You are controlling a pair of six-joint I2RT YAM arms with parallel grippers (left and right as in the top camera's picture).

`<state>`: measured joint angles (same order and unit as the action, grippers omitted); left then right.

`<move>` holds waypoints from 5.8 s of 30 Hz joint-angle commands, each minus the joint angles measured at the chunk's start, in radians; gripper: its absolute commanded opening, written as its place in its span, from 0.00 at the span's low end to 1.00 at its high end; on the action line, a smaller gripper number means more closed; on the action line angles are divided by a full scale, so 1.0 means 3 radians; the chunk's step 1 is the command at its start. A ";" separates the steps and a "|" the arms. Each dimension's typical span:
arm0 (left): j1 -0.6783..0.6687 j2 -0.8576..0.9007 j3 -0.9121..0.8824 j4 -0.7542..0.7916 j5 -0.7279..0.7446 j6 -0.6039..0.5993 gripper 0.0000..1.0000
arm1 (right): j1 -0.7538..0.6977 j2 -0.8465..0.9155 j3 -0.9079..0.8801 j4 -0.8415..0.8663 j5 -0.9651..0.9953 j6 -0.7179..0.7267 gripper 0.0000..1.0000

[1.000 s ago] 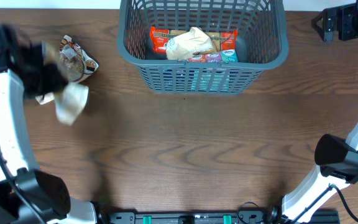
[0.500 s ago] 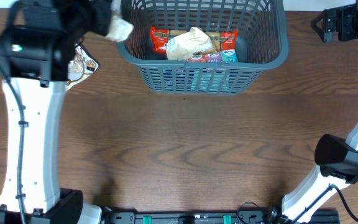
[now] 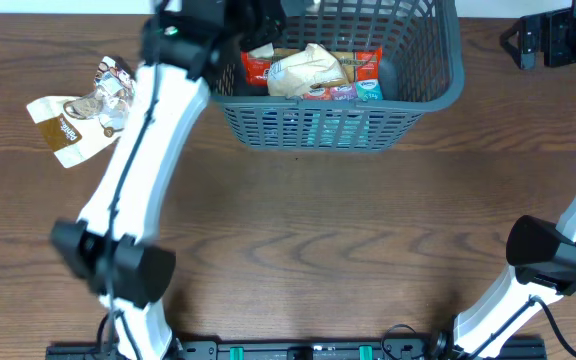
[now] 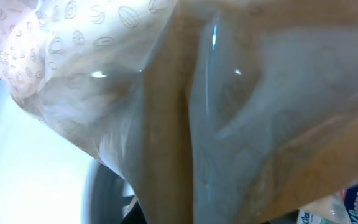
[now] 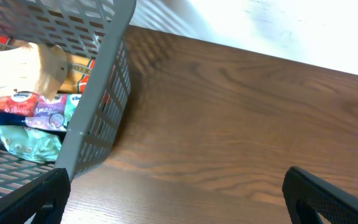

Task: Pack container
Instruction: 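Lift the cream pouch with the left gripper and drop it into the basket, then reach the left gripper to the dried mushroom bag and grasp it, then carry the mushroom bag with the left gripper and release into basket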

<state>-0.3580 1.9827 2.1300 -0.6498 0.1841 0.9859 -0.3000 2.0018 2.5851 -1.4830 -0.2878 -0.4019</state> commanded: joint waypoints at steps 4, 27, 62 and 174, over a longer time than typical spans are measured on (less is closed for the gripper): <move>-0.0003 0.0418 0.0038 -0.0052 0.0062 0.0175 0.06 | -0.0024 0.0011 -0.0004 -0.0015 -0.0001 -0.0010 0.99; -0.0027 -0.0060 0.0039 -0.0507 -0.0011 -0.0277 0.85 | -0.0024 0.0011 -0.0004 -0.0037 -0.0001 -0.0010 0.99; 0.2085 0.0380 0.0038 -0.0916 -0.0249 0.0167 0.99 | -0.0023 0.0011 -0.0004 -0.0097 -0.0001 0.0141 0.99; -0.0121 -0.0182 0.0010 0.0486 0.0699 0.0390 0.06 | 0.0020 0.0010 -0.0004 -0.0238 0.0175 0.0240 0.99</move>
<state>-0.3931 1.8771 2.1258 -0.5152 0.3340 1.0519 -0.2970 2.0018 2.5851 -1.5471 -0.2344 -0.3187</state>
